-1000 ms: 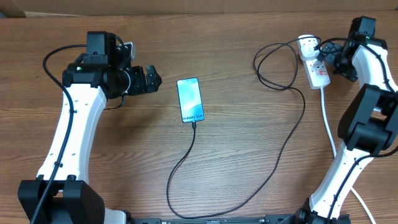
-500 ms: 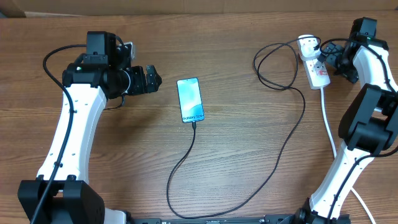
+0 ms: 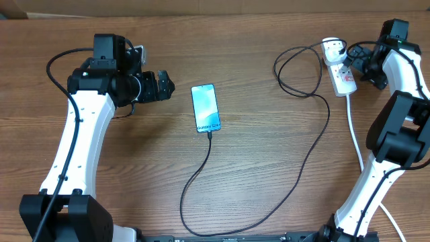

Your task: Plug charger to phone and switch on socket

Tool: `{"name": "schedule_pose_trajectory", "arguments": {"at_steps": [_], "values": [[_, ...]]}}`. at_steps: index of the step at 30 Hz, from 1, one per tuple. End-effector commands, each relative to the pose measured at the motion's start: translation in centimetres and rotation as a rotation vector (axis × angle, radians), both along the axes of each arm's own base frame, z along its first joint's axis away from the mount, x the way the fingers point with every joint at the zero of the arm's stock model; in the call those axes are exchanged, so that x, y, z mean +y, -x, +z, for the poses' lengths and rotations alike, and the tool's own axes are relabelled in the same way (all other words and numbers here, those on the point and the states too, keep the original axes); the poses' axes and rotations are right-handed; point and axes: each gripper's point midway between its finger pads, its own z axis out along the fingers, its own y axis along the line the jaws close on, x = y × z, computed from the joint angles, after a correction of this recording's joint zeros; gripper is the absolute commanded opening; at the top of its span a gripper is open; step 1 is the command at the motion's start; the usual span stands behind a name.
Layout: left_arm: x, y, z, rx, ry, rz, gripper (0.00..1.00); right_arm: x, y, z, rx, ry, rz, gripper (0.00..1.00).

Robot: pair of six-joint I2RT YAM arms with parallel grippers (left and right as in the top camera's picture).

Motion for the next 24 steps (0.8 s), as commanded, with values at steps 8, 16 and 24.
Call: {"name": "schedule_pose_trajectory", "arguments": {"at_steps": [8, 16, 24], "values": [[-0.2, -0.2, -0.1, 0.007, 0.01, 0.008, 1.0, 0.9, 0.3, -1.6, 0.032, -0.036, 0.015, 1.0], [-0.2, -0.2, -0.1, 0.007, 0.01, 0.008, 1.0, 0.7, 0.1, -1.5, 0.025, -0.029, 0.005, 1.0], [-0.2, -0.2, -0.1, 0.007, 0.01, 0.008, 1.0, -0.2, 0.2, -1.4, -0.008, -0.094, -0.103, 1.0]]}}
